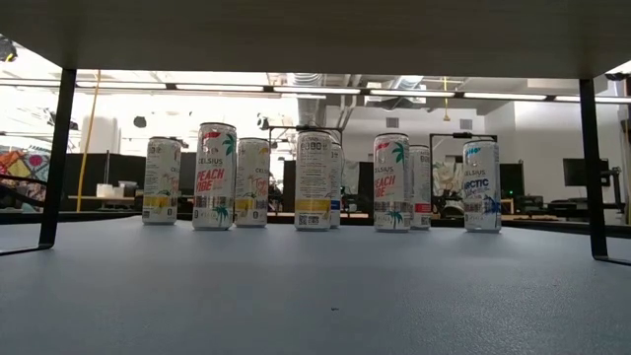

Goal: Place canned beverage on shelf
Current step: Put the bottom right white blue soda can on the shelf, then put the right white blue soda can on the shelf aligned with the other white blue soda can

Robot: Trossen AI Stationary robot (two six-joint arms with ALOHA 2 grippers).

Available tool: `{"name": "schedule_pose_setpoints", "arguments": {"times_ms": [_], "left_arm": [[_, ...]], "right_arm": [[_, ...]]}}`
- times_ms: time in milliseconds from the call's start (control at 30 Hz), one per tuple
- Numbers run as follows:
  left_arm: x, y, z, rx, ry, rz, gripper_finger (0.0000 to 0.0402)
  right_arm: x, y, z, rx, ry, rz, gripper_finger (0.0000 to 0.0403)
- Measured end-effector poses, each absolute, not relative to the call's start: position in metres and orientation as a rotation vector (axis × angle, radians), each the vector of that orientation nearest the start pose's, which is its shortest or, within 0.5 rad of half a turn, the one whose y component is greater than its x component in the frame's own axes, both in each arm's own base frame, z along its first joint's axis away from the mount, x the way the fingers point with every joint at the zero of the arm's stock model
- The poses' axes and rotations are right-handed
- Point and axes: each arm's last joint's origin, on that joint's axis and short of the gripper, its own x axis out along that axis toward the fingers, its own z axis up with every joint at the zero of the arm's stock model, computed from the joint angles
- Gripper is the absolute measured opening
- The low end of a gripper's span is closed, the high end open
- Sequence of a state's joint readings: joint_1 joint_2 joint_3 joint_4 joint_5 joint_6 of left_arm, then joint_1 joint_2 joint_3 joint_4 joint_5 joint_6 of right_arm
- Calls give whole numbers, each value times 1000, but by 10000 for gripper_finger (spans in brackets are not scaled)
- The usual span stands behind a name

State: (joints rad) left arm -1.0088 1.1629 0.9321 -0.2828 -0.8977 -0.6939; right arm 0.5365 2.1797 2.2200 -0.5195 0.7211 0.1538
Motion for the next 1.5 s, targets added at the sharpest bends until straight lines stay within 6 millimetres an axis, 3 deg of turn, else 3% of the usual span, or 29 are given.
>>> {"name": "schedule_pose_setpoints", "arguments": {"times_ms": [233,400,767,967,1233,1367,1500], "left_arm": [[142,-182,302,-256,355,64,322],[134,-168,305,-260,364,120,322],[106,-115,336,-290,259,174,322],[92,-87,351,-303,162,232,322],[83,-73,357,-287,132,243,322],[83,-73,357,-291,132,244,322],[84,-72,361,-299,188,136,322]], "right_arm": [[411,217,368,-216,417,-386,286],[391,187,387,-177,489,-458,286],[327,75,419,-86,723,-857,286],[301,11,428,39,721,-1034,286],[239,-72,399,266,866,-1294,286],[214,-97,374,377,934,-1378,286],[199,-112,355,443,976,-1357,286]]}}
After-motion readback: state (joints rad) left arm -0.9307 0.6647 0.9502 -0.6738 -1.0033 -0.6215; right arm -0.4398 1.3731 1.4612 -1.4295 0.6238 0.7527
